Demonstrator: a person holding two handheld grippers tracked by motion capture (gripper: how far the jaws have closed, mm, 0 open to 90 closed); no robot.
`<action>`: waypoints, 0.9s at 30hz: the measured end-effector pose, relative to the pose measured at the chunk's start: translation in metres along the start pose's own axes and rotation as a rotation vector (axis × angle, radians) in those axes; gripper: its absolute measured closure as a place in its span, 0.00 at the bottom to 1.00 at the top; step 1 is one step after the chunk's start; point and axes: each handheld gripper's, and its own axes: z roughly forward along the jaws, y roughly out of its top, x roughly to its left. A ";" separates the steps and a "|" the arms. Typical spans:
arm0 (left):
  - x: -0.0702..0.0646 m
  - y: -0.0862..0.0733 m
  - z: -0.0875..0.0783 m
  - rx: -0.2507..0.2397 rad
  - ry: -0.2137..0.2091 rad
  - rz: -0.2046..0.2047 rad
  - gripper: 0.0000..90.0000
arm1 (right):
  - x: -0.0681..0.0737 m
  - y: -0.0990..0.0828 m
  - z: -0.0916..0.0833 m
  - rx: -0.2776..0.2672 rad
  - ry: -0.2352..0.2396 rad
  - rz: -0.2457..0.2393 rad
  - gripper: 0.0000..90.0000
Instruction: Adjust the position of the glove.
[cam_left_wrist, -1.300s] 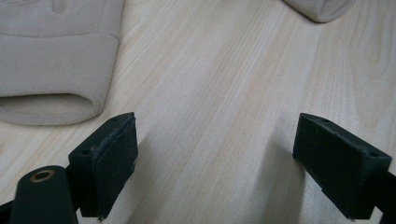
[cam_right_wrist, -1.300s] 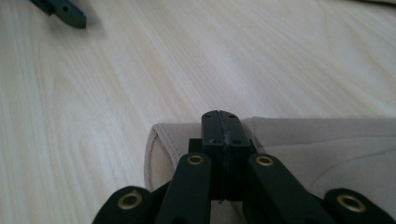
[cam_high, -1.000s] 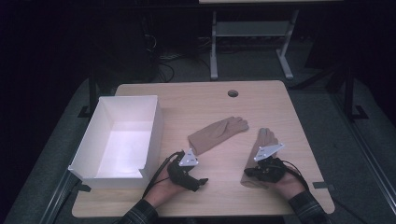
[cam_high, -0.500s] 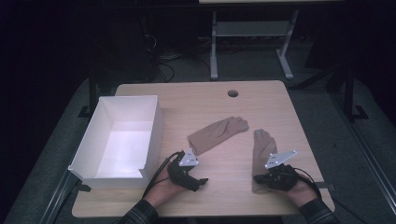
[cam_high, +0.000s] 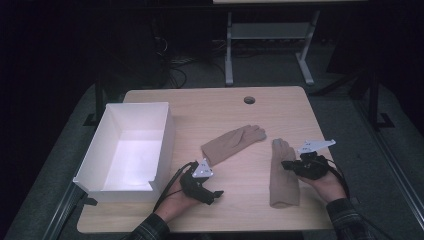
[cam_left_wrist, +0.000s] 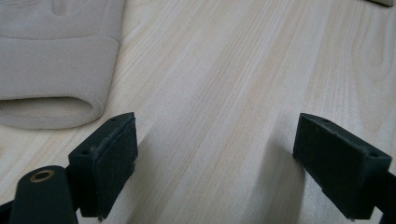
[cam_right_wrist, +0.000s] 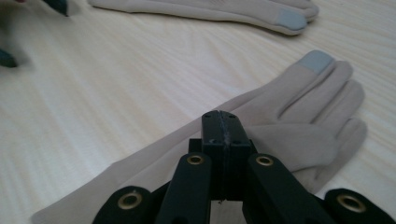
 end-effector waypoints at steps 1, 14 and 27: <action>0.000 0.000 0.000 0.000 0.000 0.000 0.15 | -0.002 0.001 0.002 0.009 -0.004 0.001 1.00; 0.000 0.000 0.000 0.000 0.000 0.001 0.15 | -0.008 -0.005 0.023 0.075 -0.034 0.003 1.00; 0.000 0.000 0.000 0.000 0.000 0.000 0.15 | 0.013 0.003 0.035 0.075 0.057 -0.030 1.00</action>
